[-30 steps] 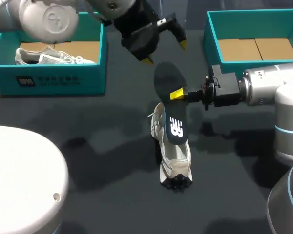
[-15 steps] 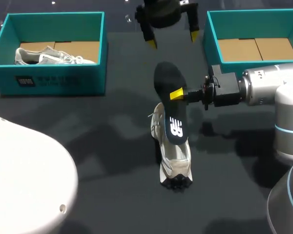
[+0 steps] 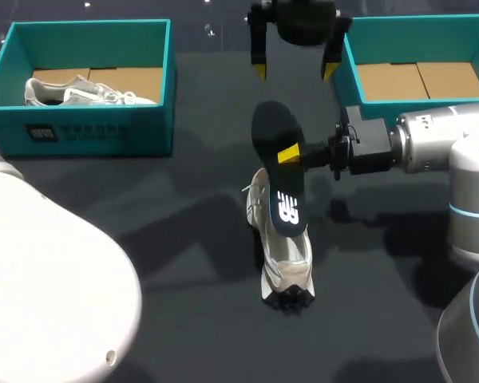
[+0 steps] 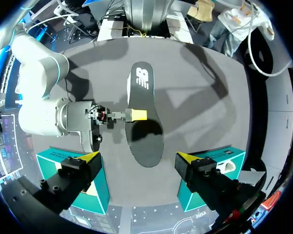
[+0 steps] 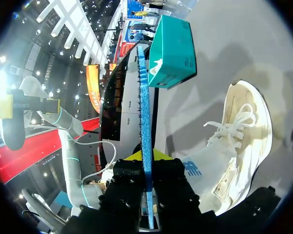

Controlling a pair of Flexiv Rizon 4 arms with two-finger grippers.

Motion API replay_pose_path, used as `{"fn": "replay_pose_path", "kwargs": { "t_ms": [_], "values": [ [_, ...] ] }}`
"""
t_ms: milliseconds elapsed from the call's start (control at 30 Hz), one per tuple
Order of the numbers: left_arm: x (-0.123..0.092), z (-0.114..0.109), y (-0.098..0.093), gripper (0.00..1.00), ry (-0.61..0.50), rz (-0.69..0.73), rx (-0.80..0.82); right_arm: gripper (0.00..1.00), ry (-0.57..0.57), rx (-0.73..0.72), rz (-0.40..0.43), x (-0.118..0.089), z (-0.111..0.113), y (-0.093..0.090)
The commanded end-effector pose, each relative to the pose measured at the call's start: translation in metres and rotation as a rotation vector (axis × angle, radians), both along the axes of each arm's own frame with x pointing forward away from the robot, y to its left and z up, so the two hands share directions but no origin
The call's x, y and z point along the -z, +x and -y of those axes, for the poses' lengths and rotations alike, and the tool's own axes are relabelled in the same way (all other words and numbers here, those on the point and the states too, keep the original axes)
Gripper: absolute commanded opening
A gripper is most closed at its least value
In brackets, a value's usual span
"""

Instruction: Take the shoe out of the shoebox, open the shoe tongue, remove and reinsert the insole, then place the shoe into the shoebox

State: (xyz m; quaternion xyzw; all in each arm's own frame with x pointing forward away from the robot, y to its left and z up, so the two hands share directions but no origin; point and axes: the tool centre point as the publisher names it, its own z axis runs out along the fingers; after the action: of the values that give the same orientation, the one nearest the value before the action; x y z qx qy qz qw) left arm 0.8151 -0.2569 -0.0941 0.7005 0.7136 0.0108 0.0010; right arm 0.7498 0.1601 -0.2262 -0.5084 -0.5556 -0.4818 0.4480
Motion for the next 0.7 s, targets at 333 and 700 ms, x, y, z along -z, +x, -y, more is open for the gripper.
{"fn": "replay_pose_path", "kwargs": {
  "t_ms": [333,700],
  "values": [
    [0.001,-0.013,-0.002,1.00,-0.165,0.011,-0.004,0.00,-0.002,0.002,0.000,0.000,-0.001,-0.001],
    [0.001,-0.050,-0.002,1.00,-0.459,0.013,-0.022,0.00,-0.002,0.002,0.000,0.000,-0.001,-0.001]
  ]
}}
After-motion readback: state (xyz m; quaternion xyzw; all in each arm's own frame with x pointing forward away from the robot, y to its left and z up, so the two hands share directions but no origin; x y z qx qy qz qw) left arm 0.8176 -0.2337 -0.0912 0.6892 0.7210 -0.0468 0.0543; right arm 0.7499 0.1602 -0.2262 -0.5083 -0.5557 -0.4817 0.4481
